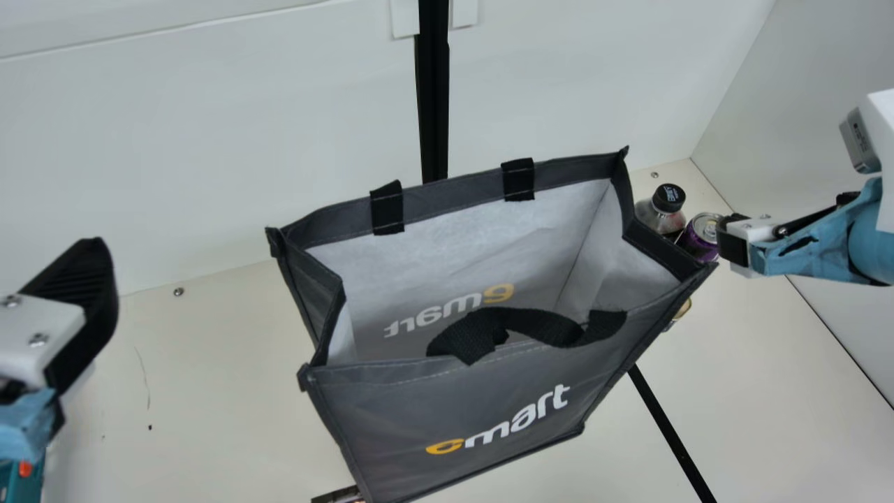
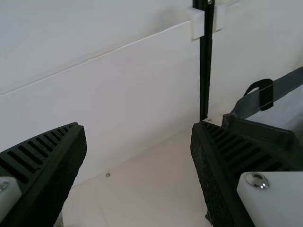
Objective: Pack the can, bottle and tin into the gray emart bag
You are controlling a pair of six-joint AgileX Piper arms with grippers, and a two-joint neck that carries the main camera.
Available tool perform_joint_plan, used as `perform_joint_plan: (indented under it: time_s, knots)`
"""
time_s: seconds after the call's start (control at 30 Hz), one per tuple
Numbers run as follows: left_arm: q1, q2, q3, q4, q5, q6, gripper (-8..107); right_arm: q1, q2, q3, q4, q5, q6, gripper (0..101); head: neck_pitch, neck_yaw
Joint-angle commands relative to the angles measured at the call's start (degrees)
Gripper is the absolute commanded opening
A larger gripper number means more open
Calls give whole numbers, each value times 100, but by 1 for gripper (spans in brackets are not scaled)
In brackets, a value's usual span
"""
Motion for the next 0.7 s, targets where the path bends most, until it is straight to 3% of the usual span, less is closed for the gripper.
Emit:
perform_joint_plan:
  time_s: [0.0,0.67]
  knots:
    - [23,67,-98,-217,-6,142,90,0,0,0,0,0,0,91,-130,-5]
    - [87,858,-1060,-1701,-24,1794,90,0,0,0,-8,0,0,91,-130,-5]
